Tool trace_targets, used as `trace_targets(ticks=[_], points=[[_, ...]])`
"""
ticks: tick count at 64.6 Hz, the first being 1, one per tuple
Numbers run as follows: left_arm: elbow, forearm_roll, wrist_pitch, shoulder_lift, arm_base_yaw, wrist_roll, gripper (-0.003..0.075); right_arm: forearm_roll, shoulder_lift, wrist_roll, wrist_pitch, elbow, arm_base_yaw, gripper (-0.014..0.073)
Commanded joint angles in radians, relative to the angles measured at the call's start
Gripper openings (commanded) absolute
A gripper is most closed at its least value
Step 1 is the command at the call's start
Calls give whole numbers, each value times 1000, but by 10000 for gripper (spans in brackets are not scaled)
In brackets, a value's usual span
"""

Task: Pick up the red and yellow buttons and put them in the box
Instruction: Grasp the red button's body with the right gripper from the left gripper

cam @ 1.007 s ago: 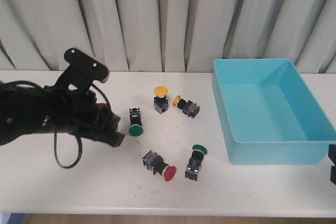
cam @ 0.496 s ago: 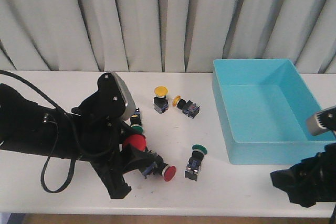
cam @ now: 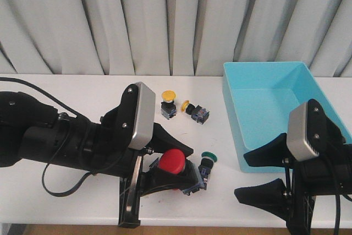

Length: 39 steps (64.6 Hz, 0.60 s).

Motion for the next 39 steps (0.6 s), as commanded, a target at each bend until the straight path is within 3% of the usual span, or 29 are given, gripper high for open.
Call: trace_targets(ticks=[1,12,28,39], points=[[-27,-74,32,-27,-3,31,199,102,-2,-127,49,-31,-2,488],[-27,-74,32,-27,-3,57,199,140,3,-189,55,-44,9,481],[-27,-74,32,-27,-3,57,199,-3,68,-128,-28,-155,199,461],[-27,-74,42,-27,-3,57,199,-33,140,-131,-37,-223,269,461]])
